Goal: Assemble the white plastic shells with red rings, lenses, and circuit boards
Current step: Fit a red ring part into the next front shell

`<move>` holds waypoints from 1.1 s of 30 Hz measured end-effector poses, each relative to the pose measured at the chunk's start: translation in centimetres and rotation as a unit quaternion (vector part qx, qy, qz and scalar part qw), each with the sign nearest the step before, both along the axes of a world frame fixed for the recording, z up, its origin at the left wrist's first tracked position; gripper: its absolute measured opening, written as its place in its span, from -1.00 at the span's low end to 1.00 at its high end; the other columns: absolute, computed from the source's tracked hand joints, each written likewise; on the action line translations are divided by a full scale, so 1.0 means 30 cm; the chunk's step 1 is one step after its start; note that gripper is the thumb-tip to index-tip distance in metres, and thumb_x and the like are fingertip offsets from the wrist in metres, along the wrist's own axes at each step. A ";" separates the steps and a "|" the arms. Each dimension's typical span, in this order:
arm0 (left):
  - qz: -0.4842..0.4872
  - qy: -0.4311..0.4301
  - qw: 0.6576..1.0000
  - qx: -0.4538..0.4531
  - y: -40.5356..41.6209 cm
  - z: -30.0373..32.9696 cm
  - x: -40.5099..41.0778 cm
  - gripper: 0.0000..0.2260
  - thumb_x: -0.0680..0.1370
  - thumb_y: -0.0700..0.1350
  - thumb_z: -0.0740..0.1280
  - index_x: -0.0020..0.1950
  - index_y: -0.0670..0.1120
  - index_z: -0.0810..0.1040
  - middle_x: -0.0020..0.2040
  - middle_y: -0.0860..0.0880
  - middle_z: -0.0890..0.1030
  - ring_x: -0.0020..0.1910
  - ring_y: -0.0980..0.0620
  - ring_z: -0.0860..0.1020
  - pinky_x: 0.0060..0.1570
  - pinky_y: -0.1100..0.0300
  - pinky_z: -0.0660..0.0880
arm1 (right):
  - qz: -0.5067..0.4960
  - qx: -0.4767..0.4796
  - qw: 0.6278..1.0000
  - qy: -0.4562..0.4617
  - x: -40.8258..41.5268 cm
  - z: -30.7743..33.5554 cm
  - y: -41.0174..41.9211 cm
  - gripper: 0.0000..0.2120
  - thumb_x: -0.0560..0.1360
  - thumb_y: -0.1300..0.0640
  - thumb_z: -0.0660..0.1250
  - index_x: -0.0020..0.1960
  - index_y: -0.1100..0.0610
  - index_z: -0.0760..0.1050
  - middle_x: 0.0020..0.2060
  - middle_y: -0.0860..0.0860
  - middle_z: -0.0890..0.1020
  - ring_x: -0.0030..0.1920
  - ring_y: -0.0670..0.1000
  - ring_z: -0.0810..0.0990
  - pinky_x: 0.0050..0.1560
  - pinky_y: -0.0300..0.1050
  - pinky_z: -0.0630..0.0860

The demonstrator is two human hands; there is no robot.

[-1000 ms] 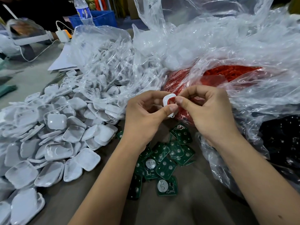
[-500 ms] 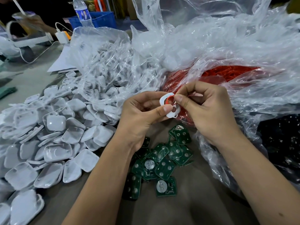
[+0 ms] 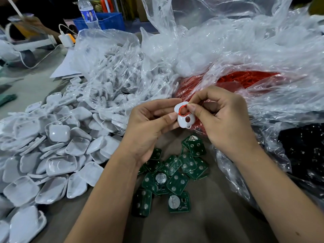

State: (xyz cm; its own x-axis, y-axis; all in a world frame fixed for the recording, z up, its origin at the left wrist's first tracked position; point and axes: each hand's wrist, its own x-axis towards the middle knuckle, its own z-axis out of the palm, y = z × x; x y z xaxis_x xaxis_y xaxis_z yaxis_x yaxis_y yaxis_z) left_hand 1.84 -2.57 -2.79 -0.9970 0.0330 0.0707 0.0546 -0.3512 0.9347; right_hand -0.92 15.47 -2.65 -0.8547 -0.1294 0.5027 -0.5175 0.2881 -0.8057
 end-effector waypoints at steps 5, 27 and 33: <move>0.012 0.008 1.000 -0.005 0.008 -0.005 0.003 -0.71 0.44 -0.27 0.47 0.16 -0.27 0.67 0.05 -0.30 0.71 0.07 -0.21 0.70 0.07 -0.01 0.66 | -0.005 -0.004 1.000 -0.015 0.002 -0.002 -0.002 -0.93 0.53 0.28 0.51 -0.09 0.16 0.66 -0.16 0.06 0.71 -0.17 0.18 0.71 -0.15 0.18 0.65; 0.030 0.026 0.998 0.050 0.030 -0.010 0.002 -0.82 0.32 -0.17 0.57 -0.12 -0.15 0.72 -0.13 -0.19 0.72 -0.12 -0.09 0.72 -0.08 0.00 0.67 | -0.006 0.073 0.994 0.082 0.021 0.017 -0.011 -0.93 0.53 0.32 0.49 -0.10 0.23 0.62 -0.23 -0.09 0.55 -0.36 -0.22 0.53 -0.29 -0.47 0.34; 0.021 0.001 0.996 0.087 0.039 -0.011 0.006 -0.86 0.29 -0.23 0.54 -0.18 -0.14 0.68 -0.20 -0.16 0.66 -0.20 -0.06 0.71 -0.13 0.06 0.66 | -0.018 0.113 0.987 0.116 0.023 0.019 -0.011 -0.94 0.53 0.31 0.49 -0.08 0.21 0.62 -0.18 -0.10 0.54 -0.22 -0.28 0.46 -0.14 -0.44 0.34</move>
